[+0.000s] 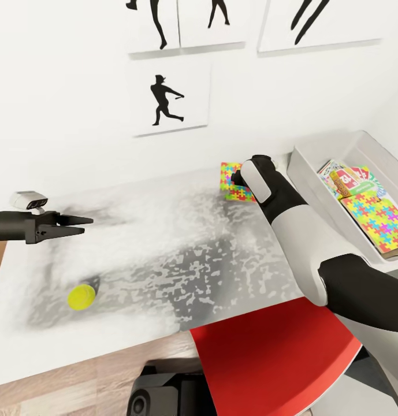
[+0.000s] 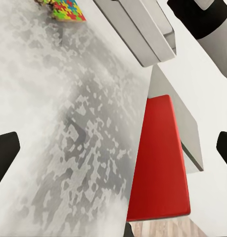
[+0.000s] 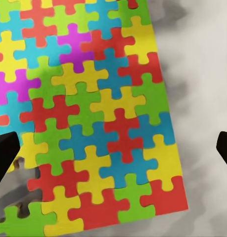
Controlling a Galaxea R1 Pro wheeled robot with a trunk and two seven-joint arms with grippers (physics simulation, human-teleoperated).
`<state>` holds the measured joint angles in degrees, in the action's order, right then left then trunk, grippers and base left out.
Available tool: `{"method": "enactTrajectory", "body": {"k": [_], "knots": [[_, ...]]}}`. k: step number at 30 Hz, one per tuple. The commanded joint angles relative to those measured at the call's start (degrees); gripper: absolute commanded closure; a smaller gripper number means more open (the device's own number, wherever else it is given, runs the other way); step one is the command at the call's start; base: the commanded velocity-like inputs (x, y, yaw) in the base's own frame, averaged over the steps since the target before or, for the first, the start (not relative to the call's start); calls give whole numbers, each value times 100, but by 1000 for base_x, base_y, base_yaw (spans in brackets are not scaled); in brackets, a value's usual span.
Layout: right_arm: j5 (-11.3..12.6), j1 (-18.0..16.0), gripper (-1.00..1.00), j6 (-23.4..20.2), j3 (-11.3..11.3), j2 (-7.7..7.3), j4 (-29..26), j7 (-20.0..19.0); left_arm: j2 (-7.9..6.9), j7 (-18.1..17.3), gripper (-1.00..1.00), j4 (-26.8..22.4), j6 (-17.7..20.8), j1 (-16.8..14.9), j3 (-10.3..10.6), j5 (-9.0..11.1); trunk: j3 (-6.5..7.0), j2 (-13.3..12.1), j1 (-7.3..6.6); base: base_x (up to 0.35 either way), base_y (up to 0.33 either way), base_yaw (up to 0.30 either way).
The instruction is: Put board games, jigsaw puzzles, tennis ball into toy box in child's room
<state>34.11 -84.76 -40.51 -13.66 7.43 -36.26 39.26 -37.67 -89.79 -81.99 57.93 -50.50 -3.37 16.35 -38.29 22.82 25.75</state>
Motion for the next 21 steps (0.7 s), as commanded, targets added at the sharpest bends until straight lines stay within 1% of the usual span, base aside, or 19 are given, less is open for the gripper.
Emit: {"method": "enactTrajectory", "body": {"k": [1,17,21], "knots": [[63,-5,-100,-10,-30,-4,-4,56,-3,-21,-100,-1,61,-4,3,0,-16,10,3,0,0,0],[87,3,-100,-45,-39,-8,14,40,2,-21,-100,-1,69,-4,3,0,-161,10,3,0,0,0],[97,3,-100,-63,-40,-5,14,33,5,-21,-100,-1,69,-4,3,0,-178,10,3,0,0,0]]}}
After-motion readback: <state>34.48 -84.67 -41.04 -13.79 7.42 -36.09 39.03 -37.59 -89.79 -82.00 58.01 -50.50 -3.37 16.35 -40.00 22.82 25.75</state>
